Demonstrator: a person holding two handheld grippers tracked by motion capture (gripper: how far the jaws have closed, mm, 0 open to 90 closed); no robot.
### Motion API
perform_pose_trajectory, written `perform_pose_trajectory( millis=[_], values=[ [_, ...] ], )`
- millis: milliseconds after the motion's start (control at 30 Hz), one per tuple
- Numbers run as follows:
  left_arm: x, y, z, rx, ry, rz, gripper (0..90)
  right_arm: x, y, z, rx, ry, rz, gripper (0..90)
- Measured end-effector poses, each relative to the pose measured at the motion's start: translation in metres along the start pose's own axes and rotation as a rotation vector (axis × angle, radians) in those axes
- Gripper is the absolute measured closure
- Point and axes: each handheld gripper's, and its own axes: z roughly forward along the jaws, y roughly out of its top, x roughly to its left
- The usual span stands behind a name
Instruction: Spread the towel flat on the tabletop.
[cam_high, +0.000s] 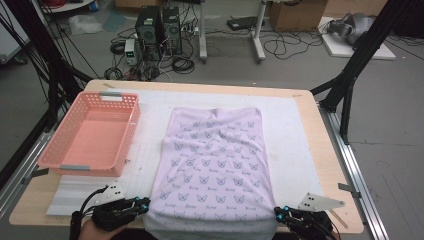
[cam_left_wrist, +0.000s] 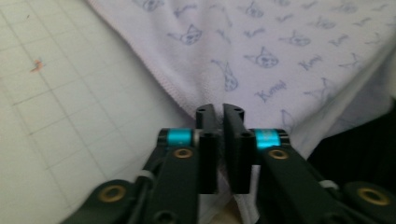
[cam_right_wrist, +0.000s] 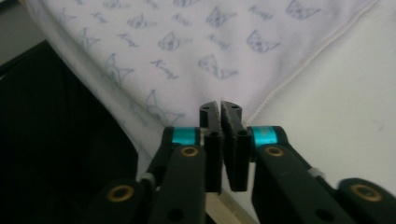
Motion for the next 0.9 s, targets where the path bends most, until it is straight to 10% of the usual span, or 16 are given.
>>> perform_pose_trajectory(
  millis=[100, 433, 567, 667, 900],
  values=[
    [0.007, 0.006, 0.008, -0.05, 0.016, -0.04, 45.9, -0.009, 0.005, 0.006, -0.035, -0.068, 0.036, 71.3],
    [0.026, 0.025, 0.059, -0.021, 0.139, -0.061, 48.0, -0.035, 0.024, 0.062, 0.031, -0.254, 0.081, 60.7],
    [0.02, 0.023, 0.064, -0.005, 0.175, 0.002, 56.5, -0.037, 0.022, 0.062, 0.024, -0.22, 0.086, 78.7],
    [0.016, 0.021, 0.062, 0.001, 0.18, 0.055, 79.4, -0.033, 0.024, 0.063, 0.042, -0.2, 0.057, 87.7],
    [0.019, 0.02, 0.046, 0.009, 0.161, 0.017, 87.8, -0.039, 0.018, 0.052, 0.043, -0.165, 0.066, 88.6]
  ],
)
